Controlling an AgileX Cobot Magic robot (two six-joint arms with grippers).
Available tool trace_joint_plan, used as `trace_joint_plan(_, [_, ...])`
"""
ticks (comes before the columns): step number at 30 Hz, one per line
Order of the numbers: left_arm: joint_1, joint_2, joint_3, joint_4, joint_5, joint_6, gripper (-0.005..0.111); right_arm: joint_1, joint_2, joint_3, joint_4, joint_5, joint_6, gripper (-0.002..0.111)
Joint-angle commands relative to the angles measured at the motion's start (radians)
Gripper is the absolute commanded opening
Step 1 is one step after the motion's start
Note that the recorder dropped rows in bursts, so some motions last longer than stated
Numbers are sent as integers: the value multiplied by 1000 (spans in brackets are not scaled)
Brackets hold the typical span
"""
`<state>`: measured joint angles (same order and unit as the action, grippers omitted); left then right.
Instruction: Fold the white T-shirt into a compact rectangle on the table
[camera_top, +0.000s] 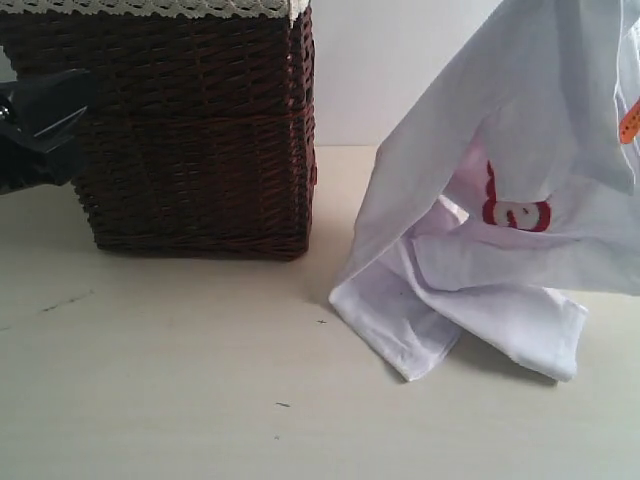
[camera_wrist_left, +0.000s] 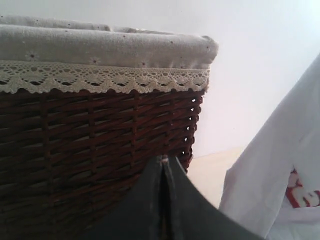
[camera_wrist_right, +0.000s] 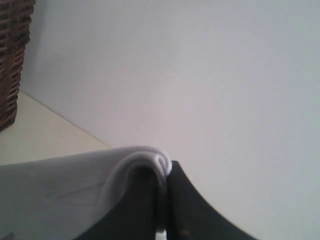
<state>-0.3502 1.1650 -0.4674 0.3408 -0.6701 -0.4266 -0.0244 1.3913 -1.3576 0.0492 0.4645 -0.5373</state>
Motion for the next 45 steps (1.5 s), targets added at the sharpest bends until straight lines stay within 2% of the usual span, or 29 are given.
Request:
trace_joint_plan(1, [2, 1, 3, 16, 28, 0, 0, 2, -64, -44, -7, 65, 41, 0])
trace_joint_plan(4, [2, 1, 5, 36, 51, -26, 0, 2, -98, -67, -25, 114, 80, 0])
trace_joint_plan(6, [2, 1, 14, 57, 46, -49, 0, 2, -114, -81, -117, 146, 185, 0])
trace_joint_plan(9, [2, 1, 38, 66, 42, -57, 0, -3, -112, -105, -391, 238, 515, 0])
trace_joint_plan(11, [2, 1, 57, 66, 42, -57, 0, -13, -70, -116, -576, 376, 706, 0])
trace_joint_plan(15, [2, 1, 74, 73, 40, -62, 0, -61, 81, -116, -612, 581, 692, 0])
trace_joint_plan(18, [2, 1, 74, 127, 42, -86, 0, -101, 189, -116, -716, 583, 713, 0])
trace_joint_plan(21, [2, 1, 74, 222, 44, -157, 0, -136, 270, -116, -1019, 561, 943, 0])
trace_joint_plan(23, [2, 1, 74, 279, 46, -189, 0, -162, 305, -116, -1127, 545, 1076, 1])
trace_joint_plan(26, [2, 1, 74, 325, 38, -211, 0, -203, 337, -116, -1052, 462, 1070, 10])
trace_joint_plan(30, [2, 1, 74, 327, 31, -211, 0, -232, 354, -116, -865, 371, 982, 38])
trace_joint_plan(33, [2, 1, 74, 327, 31, -211, 0, -232, 356, -126, -839, 374, 959, 52])
trace_joint_plan(36, [2, 1, 74, 327, 31, -211, 0, -232, 351, -180, -750, 419, 926, 50])
trace_joint_plan(38, [2, 1, 74, 333, 31, -211, 0, -232, 336, -198, -539, 422, 783, 46])
trace_joint_plan(41, [2, 1, 74, 341, 31, -212, 0, -232, 318, -199, -161, 448, 472, 34])
trace_joint_plan(43, [2, 1, 74, 398, 26, -253, 0, -232, 318, -199, 75, 532, 286, 23])
trace_joint_plan(45, [2, 1, 74, 488, -18, -314, 0, -232, 331, -192, 194, 618, 191, 9])
